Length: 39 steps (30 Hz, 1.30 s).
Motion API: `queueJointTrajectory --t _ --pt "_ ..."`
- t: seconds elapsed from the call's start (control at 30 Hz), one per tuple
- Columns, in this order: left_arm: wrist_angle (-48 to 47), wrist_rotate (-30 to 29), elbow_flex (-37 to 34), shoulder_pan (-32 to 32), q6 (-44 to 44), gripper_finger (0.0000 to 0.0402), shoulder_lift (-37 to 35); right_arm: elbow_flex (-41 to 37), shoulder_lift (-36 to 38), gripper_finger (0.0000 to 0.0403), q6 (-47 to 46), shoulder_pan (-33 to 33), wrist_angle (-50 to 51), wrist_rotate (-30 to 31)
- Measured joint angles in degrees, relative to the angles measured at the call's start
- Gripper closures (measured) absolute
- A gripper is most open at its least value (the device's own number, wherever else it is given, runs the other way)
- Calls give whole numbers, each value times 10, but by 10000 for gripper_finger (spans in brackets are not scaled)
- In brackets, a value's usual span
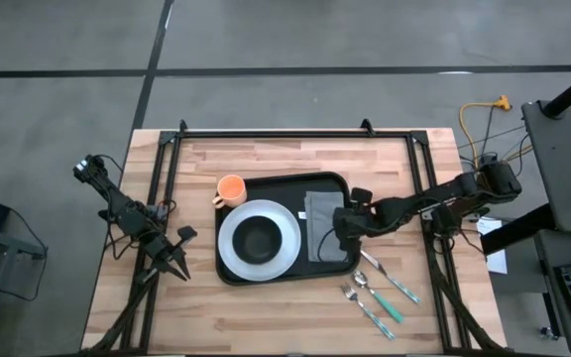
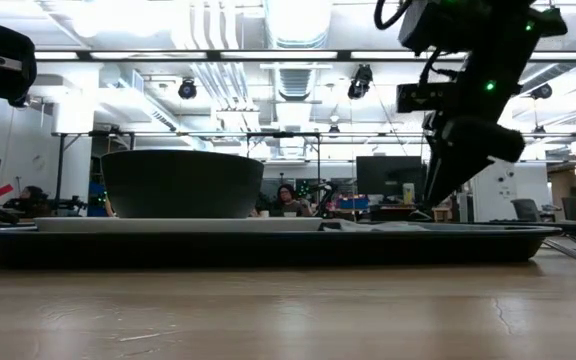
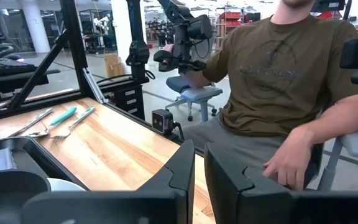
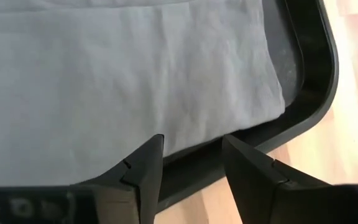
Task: Set up tray
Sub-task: Put the blue fork on the gray napkin to the right of the white plate
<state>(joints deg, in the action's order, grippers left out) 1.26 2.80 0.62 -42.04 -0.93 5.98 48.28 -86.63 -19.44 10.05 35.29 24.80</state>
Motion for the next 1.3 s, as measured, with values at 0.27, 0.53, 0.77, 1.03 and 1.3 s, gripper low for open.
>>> queueJointTrajectory --t 0.27,0.53,0.77,1.03,1.3 --pt "0 0 0 0 0 383 0 67 1 268 -16 26 94 -86" --pt "0 0 0 0 0 383 0 120 1 271 -51 77 125 -283" --pt "0 0 0 0 0 383 0 153 1 272 -39 117 120 -279" --pt "0 0 0 0 0 383 0 186 1 275 -182 127 115 -278" --pt "0 0 0 0 0 383 0 170 1 275 -378 155 114 -258"
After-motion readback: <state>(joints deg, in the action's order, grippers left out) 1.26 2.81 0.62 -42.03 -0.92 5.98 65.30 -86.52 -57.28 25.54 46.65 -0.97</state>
